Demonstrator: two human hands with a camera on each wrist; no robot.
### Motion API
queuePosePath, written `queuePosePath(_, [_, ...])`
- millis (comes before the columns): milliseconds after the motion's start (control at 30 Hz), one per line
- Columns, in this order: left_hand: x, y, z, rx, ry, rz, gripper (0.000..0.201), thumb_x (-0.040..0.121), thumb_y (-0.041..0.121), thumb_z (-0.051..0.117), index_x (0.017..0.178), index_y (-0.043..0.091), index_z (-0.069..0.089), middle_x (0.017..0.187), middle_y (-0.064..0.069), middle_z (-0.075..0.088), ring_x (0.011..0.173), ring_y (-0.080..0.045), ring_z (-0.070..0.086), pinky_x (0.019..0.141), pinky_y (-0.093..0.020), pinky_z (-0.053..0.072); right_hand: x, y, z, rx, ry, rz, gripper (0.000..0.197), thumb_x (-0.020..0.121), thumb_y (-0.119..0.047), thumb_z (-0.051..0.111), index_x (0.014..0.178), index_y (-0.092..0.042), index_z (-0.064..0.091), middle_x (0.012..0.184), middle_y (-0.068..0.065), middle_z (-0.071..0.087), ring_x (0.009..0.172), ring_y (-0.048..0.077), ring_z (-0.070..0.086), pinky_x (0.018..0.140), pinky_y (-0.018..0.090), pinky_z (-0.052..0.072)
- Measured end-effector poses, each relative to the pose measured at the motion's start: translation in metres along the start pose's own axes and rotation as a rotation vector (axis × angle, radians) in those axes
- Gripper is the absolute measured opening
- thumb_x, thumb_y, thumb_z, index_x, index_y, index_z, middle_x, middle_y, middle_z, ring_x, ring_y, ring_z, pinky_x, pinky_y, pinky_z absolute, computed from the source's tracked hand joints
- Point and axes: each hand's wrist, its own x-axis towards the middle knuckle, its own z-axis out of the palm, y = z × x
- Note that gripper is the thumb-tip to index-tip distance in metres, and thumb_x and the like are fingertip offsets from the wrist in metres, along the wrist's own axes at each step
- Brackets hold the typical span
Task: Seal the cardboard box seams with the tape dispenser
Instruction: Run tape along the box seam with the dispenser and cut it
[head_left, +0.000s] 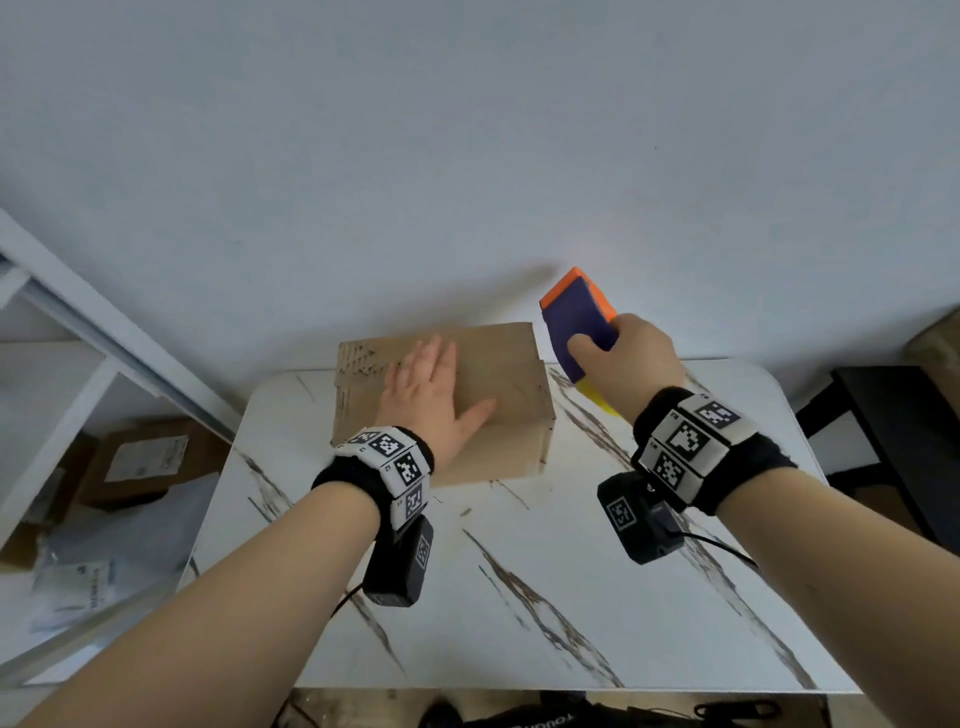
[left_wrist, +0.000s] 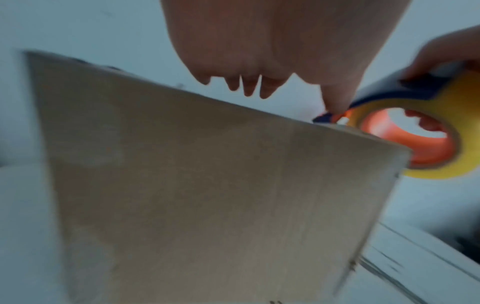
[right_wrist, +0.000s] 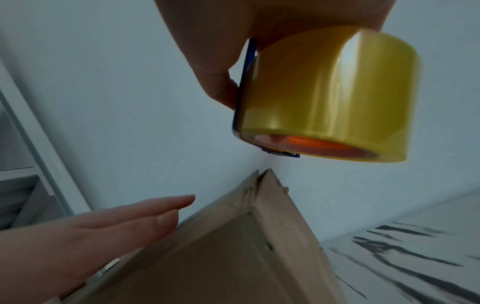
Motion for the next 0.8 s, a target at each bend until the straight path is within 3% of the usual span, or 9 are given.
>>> queuePosePath(133, [-0.012, -0.032, -0.007, -0.035, 0.079, -0.328, 0.091, 0.084, 0.061, 0.047, 0.147, 0.009, 0.008, 0.155, -0.02, 0.007, 0.143, -0.035, 0.007, 0.117, -0.045, 0.011, -0.01, -0.013, 0.012, -0.016, -0.026, -0.041, 0.026, 0.082, -0.028, 0.054, 0.064, -0.017, 0.038, 0.061, -0.002, 0.043, 0.056, 0.019, 0.042, 0.047, 0.027, 0.029])
queuePosePath(233, [-0.017, -0.046, -0.012, -0.3, 0.026, -0.462, 0.095, 0.084, 0.052, 0.056, 0.146, 0.001, 0.005, 0.149, -0.023, 0.024, 0.133, -0.037, 0.033, 0.107, -0.043, 0.033, -0.019, -0.017, 0.024, -0.054, -0.022, -0.045, 0.019, 0.083, -0.027, 0.053, 0.076, -0.011, 0.046, 0.062, -0.001, 0.044, 0.065, 0.027, 0.047, 0.049, 0.028, 0.03])
queuePosePath(367, [-0.017, -0.056, -0.009, -0.407, 0.013, -0.457, 0.092, 0.084, 0.045, 0.059, 0.147, 0.001, 0.008, 0.147, -0.02, 0.029, 0.13, -0.034, 0.04, 0.102, -0.039, 0.038, -0.026, -0.02, 0.034, -0.082, -0.025, -0.034, 0.02, 0.085, -0.027, 0.052, 0.083, -0.009, 0.045, 0.064, -0.002, 0.042, 0.07, 0.028, 0.047, 0.059, 0.031, 0.034])
queuePosePath(567, [-0.016, -0.067, -0.006, -0.432, 0.013, -0.395, 0.088, 0.083, 0.043, 0.062, 0.146, 0.004, 0.014, 0.147, -0.017, 0.031, 0.133, -0.03, 0.035, 0.106, -0.037, 0.034, -0.024, -0.021, 0.035, -0.086, -0.039, 0.001, 0.023, 0.086, -0.027, 0.051, 0.073, -0.011, 0.04, 0.063, 0.001, 0.04, 0.056, 0.019, 0.038, 0.047, 0.029, 0.027])
queuePosePath(667, [-0.015, -0.073, -0.002, -0.473, 0.039, -0.37, 0.085, 0.081, 0.042, 0.064, 0.144, 0.006, 0.021, 0.144, -0.016, 0.036, 0.131, -0.029, 0.038, 0.107, -0.037, 0.035, -0.022, -0.019, 0.035, -0.042, -0.04, 0.026, 0.024, 0.085, -0.028, 0.051, 0.07, -0.013, 0.04, 0.064, 0.001, 0.042, 0.061, 0.023, 0.041, 0.05, 0.03, 0.03])
queuePosePath(800, [-0.017, -0.07, 0.001, -0.522, 0.065, -0.338, 0.088, 0.084, 0.036, 0.063, 0.148, 0.01, 0.008, 0.151, -0.016, 0.023, 0.136, -0.028, 0.031, 0.11, -0.036, 0.028, -0.023, -0.017, 0.036, -0.02, -0.028, 0.024, 0.019, 0.084, -0.025, 0.051, 0.078, -0.009, 0.043, 0.067, 0.004, 0.043, 0.067, 0.027, 0.043, 0.053, 0.031, 0.031])
